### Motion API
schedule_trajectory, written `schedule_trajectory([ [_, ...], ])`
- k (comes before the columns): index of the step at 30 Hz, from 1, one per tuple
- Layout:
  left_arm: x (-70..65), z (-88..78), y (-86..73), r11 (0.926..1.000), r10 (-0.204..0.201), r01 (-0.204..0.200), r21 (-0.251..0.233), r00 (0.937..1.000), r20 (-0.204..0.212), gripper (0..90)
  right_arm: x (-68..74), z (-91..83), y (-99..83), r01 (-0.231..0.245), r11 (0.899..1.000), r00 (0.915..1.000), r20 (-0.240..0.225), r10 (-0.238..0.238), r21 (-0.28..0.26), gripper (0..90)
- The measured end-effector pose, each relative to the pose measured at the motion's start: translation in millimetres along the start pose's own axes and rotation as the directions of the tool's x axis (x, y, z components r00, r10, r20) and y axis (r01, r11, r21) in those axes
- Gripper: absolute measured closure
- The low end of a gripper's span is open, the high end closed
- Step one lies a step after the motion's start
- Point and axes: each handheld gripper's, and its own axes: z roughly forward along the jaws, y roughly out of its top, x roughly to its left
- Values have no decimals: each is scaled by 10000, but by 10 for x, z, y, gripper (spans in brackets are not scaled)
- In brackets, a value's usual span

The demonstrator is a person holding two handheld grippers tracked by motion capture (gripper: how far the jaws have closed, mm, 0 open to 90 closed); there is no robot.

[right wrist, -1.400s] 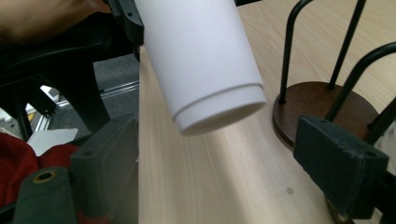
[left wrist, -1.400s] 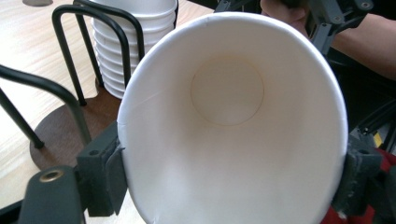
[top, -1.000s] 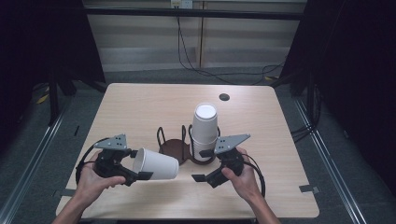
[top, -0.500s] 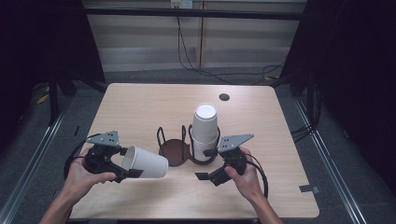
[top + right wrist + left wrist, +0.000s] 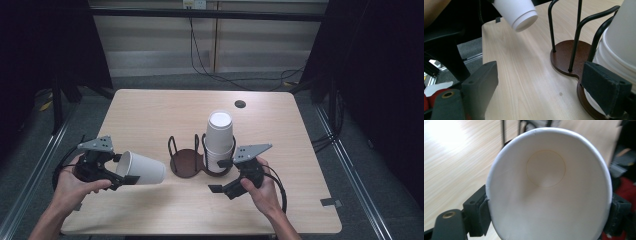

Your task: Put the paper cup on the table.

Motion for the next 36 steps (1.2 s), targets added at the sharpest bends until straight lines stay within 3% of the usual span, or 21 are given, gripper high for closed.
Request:
schedule_trajectory([
  [4, 48, -37, 30, 9999, -40, 43, 113, 9996, -275, 155, -15, 23, -12, -22, 9999, 10000, -39, 23, 129, 145],
  [7, 95, -69, 64, 9989, 78, -46, 474, 9977, -669, 150, -11, 35, -17, -45, 9998, 10000, -82, 46, 209, 145],
  [9, 137, -89, 84, 9991, 11, 27, 432, 9961, -884, 147, -9, 47, -19, -38, 9997, 9999, -146, 42, 222, 145],
  [13, 220, -79, 107, 9965, -43, 143, 829, 9929, -1189, 147, -1, 80, -24, 2, 9994, 9998, -174, 4, 353, 145],
  [21, 393, -10, 193, 9915, 44, 213, 1287, 9805, -1963, 142, -8, 68, -23, -8, 9995, 10000, -79, 10, 305, 145],
  [27, 452, 76, 302, 9825, 167, 222, 1848, 9784, -2062, 135, -10, 74, -24, -37, 9994, 9998, -184, 43, 337, 145],
  [29, 460, 102, 321, 9853, 78, 347, 1671, 9690, -2471, 129, -5, 68, -21, 16, 9995, 9998, -185, -10, 325, 145],
  [30, 460, 102, 321, 9853, 78, 347, 1671, 9690, -2471, 130, -5, 68, -21, 16, 9995, 9998, -185, -10, 325, 145],
  [31, 482, 135, 344, 9815, 117, 318, 1890, 9744, -2245, 132, 13, 51, -16, 128, 9997, 9997, -204, -123, 224, 145],
  [34, 477, 195, 379, 9759, 309, 211, 2170, 9718, -2337, 134, 21, 39, -12, 163, 9997, 9997, -199, -160, 173, 145],
  [36, 463, 252, 424, 9639, 415, 210, 2653, 9728, -2278, 136, 25, 37, -12, 169, 9997, 9997, -200, -166, 181, 145],
])
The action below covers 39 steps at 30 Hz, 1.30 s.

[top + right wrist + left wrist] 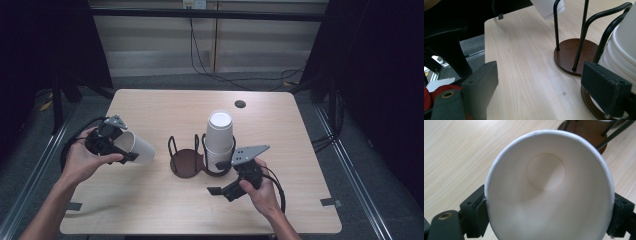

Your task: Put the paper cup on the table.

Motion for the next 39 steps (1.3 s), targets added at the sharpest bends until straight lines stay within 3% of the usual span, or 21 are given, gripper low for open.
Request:
schedule_trajectory([
  [3, -1, 23, 51, 9993, 184, -182, 325, 9998, -53, 136, -2, 9, -1, 18, 10000, 10000, 26, -18, 32, 145],
  [4, 19, 46, 83, 9992, 166, -168, 368, 9998, 68, 136, -1, 9, -1, 25, 10000, 10000, 29, -26, 45, 145],
  [7, 66, 102, 129, 9980, -10, 16, 632, 10000, -93, 136, -2, 7, -1, 14, 10000, 10000, 50, -14, 40, 145],
  [14, 114, 168, 222, 9928, 86, -88, 1197, 10000, 22, 135, -9, 0, -11, -18, 10000, 10000, 68, 18, 51, 145],
  [18, 135, 262, 284, 9806, 120, -68, 1960, 9996, -251, 136, 3, 15, -23, 37, 9999, 10000, 30, -37, 143, 145],
  [22, 163, 288, 322, 9773, 163, -118, 2118, 9997, -194, 136, 1, 21, -26, 19, 9999, 10000, -15, -19, 157, 145],
  [24, 154, 314, 341, 9744, 132, -38, 2247, 9991, -403, 136, -6, 23, -33, -1, 9999, 10000, -4, 1, 153, 145],
  [26, 122, 342, 360, 9705, 270, -211, 2401, 9994, -214, 134, -11, 28, -41, -29, 9999, 10000, 5, 29, 160, 145],
  [28, 76, 387, 387, 9573, 560, -465, 2854, 9981, -251, 130, -13, 39, -51, -88, 9998, 10000, -9, 88, 192, 145],
  [33, 67, 482, 383, 9459, 745, -650, 3179, 9971, -178, 115, -5, 52, -56, -20, 9997, 10000, -18, 20, 257, 145],
  [34, 67, 482, 383, 9459, 745, -650, 3179, 9971, -178, 97, -5, 52, -56, -20, 9997, 10000, -18, 20, 257, 145],
  [36, 70, 499, 395, 9531, 649, -554, 2977, 9976, -222, 99, -14, 48, -61, -88, 9997, 9999, -58, 89, 217, 145],
  [39, 54, 541, 432, 9522, 882, -725, 2968, 9953, -401, 92, -14, 65, -72, -150, 9995, 9999, -81, 153, 282, 145],
])
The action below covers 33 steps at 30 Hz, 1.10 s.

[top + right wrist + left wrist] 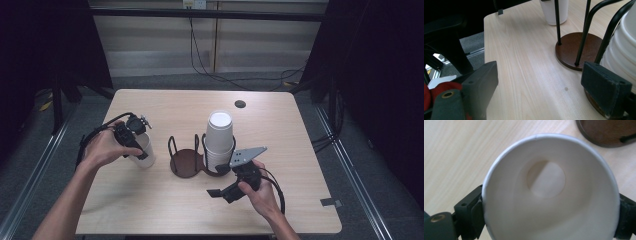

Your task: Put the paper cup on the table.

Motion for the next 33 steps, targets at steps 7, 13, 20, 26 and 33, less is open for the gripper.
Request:
schedule_trajectory([
  [7, -14, 75, 70, 9996, 198, -193, 189, 9995, -261, 68, 1, 4, -3, -17, 10000, 10000, 13, 17, 74, 145],
  [13, -32, 90, 75, 9996, 278, -277, 105, 9996, -110, 69, -3, -16, -5, -48, 10000, 10000, 71, 48, 52, 145],
  [20, -60, 141, 51, 9999, 146, -146, -4, 9994, -306, 57, 2, -13, -2, -71, 9999, 10000, -10, 71, 82, 145],
  [26, 2, 153, -28, 9987, 0, 7, -515, 9999, 123, 61, -1, -20, -1, -78, 9999, 10000, -31, 78, 80, 145],
  [33, 76, 176, -138, 9966, -238, 322, -757, 9937, 1098, 62, 3, -41, 11, -16, 10000, 10000, 72, 16, 42, 145],
])
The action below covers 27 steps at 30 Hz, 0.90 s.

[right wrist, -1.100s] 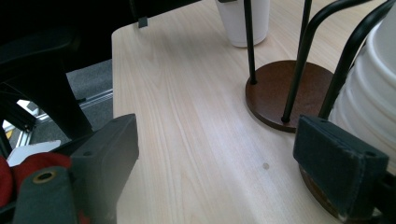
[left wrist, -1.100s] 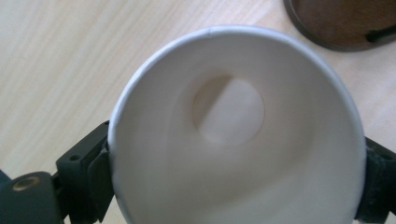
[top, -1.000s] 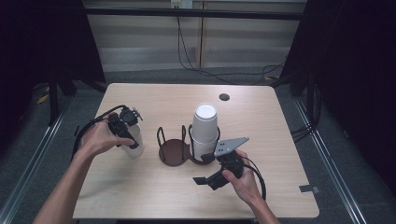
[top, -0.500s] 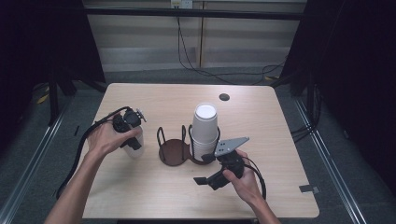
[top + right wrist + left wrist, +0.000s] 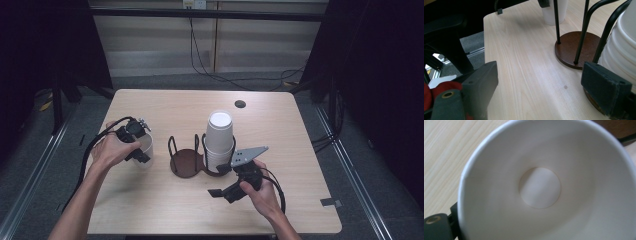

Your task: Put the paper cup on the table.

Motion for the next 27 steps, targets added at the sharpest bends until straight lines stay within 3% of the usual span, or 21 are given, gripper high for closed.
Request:
schedule_trajectory([
  [4, 27, 5, -75, 10000, 21, -21, -48, 9999, 111, 62, -10, -31, 2, -33, 9999, 10000, 63, 34, -97, 145],
  [6, 37, 10, -115, 9994, -154, 152, -310, 9998, -79, 60, -12, -35, 0, -40, 9999, 10000, 56, 41, -103, 144],
  [8, 54, 33, -153, 9983, -424, 426, -403, 9991, 65, 51, -17, -23, -5, -73, 10000, 10000, 53, 73, -47, 145],
  [9, 62, 36, -166, 9994, -199, 198, -301, 9998, -58, 51, -17, -12, -7, -99, 10000, 9999, 44, 99, -13, 145],
  [11, 60, 45, -203, 9982, -415, 418, -418, 9991, 80, 52, -15, 1, -9, -96, 9999, 10000, -10, 96, 51, 145],
  [12, 62, 43, -219, 9984, -272, 274, -487, 9996, 42, 51, -16, 2, -9, -94, 9999, 10000, -1, 94, 76, 145],
  [13, 57, 45, -239, 9979, -377, 387, -519, 9991, 201, 52, -19, 2, -9, -117, 9999, 9999, 6, 117, 87, 145],
  [15, 50, 25, -275, 9975, -325, 328, -621, 9995, 58, 53, -24, 0, -12, -138, 9999, 9999, 27, 138, 79, 145],
  [19, 70, -12, -356, 9949, -494, 506, -870, 9986, 163, 53, -30, -4, -16, -166, 9998, 9999, 38, 165, 55, 145],
  [21, 97, -39, -407, 9906, -596, 626, -1218, 9978, 279, 53, -27, -5, -18, -153, 9999, 9999, 61, 152, 62, 145],
  [27, 114, -87, -526, 9860, -708, 756, -1489, 9968, 374, 54, -38, -19, -20, -258, 9997, 9997, 11, 258, -32, 145],
])
